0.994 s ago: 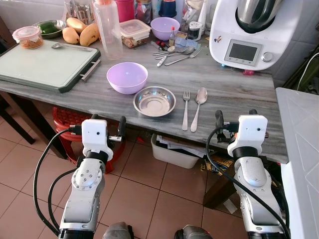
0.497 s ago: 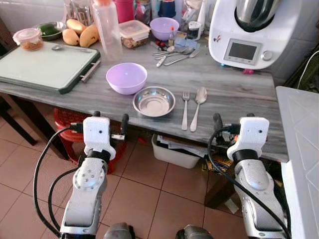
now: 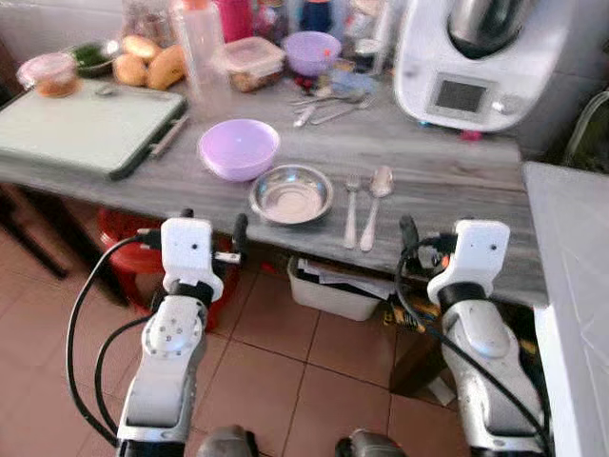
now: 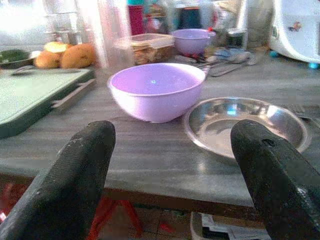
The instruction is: Setting the table
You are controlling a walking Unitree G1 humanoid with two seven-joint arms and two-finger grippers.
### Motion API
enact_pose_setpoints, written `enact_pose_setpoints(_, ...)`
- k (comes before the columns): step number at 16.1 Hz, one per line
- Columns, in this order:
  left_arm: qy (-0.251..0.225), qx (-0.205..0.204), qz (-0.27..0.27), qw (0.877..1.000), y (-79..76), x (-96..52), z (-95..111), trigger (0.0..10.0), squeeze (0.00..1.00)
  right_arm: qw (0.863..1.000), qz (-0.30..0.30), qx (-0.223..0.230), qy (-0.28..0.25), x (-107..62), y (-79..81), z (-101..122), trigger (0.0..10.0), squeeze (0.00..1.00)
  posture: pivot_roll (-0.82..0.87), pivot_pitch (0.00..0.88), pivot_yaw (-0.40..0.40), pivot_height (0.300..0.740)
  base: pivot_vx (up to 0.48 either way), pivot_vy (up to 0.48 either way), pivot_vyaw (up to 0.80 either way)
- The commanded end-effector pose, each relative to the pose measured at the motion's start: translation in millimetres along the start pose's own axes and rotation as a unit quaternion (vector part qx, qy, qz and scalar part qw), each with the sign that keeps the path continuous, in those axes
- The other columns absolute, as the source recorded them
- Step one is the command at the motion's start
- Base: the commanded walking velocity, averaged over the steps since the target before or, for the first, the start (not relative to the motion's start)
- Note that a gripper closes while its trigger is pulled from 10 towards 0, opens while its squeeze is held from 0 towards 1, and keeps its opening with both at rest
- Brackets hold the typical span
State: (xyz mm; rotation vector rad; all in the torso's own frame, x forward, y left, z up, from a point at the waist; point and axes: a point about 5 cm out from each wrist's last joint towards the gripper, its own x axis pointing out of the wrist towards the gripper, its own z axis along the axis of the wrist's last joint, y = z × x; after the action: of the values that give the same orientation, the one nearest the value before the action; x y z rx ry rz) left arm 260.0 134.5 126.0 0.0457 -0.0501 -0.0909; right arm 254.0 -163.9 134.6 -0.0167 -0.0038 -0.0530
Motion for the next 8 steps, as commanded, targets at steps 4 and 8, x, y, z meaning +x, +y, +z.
enact_pose_setpoints(4,0.005,0.002,-0.001,1.0,-1.4,2.7,-0.4,10.0,0.0,1.0,-0.005,-0.003,0.003,0.3,-4.0,0.0,10.0,0.0,-0.01,0.035,0.025,0.74,0.0,0.0,-0.8)
enact_pose_setpoints(8,0.004,0.004,-0.001,1.0,-1.5,4.6,-0.2,10.0,0.0,1.0,0.001,-0.002,-0.009,2.4,-4.3,3.9,10.0,0.0,-0.01,0.023,0.024,0.74,-0.06,0.0,-0.16)
